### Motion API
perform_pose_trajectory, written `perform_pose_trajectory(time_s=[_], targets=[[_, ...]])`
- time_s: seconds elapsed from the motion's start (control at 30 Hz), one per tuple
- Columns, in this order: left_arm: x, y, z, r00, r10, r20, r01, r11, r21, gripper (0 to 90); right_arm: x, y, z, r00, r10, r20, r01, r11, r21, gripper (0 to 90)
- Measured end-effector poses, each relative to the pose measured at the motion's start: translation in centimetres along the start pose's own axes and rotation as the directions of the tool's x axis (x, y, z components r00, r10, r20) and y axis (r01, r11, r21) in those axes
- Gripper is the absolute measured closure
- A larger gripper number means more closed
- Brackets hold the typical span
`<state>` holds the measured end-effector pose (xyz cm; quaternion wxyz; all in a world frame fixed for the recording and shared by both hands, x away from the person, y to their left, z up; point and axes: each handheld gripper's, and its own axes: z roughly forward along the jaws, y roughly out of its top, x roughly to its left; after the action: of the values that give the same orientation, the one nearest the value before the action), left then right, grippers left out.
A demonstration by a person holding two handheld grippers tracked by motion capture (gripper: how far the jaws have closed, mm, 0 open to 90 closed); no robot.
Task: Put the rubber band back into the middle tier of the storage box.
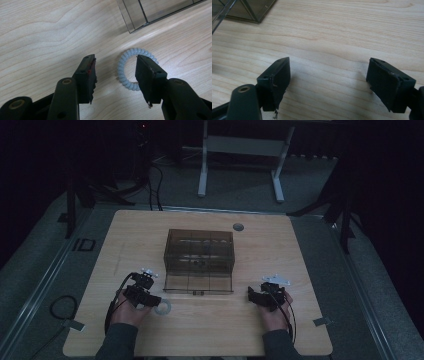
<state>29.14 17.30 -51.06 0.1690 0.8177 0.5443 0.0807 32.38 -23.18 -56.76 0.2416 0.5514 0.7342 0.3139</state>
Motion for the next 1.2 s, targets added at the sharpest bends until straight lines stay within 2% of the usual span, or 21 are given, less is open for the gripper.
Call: perform_pose_trajectory(time_s=[0.37,0.77,1.2], targets=[[-0.4,0.1,0.5,0.9998,0.017,0.006,-0.017,0.9993,0.033,49.0,0.0,0.0,0.0,1.0,-0.002,-0.002,0.002,1.0,0.0,19.4],[-0.5,0.2,0.8,0.9999,0.002,0.011,-0.003,0.9989,0.046,50.0,0.0,0.1,0.1,1.0,-0.007,-0.004,0.007,1.0,0.0,19.4],[-0.4,0.3,1.3,0.9999,0.004,-0.014,-0.002,0.9964,0.084,52.9,0.0,0.1,0.1,1.0,-0.006,-0.004,0.006,1.0,0.0,19.4]])
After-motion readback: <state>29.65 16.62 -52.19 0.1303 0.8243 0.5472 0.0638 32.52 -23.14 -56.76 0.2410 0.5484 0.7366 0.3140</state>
